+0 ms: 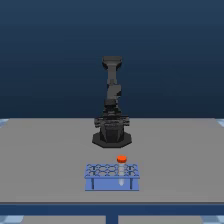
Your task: Pick up the centrifuge tube on the rack
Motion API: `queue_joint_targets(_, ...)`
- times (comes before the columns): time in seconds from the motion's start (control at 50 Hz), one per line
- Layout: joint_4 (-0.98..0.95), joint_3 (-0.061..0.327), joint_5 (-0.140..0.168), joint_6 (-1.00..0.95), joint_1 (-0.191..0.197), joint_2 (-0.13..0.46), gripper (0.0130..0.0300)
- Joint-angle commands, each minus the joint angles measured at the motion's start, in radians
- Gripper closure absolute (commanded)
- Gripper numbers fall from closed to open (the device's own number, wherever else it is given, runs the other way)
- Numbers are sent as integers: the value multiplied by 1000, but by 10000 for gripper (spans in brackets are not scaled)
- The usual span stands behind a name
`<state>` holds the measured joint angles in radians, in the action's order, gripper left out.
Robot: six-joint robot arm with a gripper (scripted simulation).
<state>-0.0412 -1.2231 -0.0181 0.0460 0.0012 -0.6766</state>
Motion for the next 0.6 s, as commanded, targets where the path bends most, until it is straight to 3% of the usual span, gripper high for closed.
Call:
queue_joint_targets(0.02, -11, 1, -1, -11, 1, 1, 130)
queue_joint_targets(0.6, -212, 17, -16, -210, 14, 29, 130)
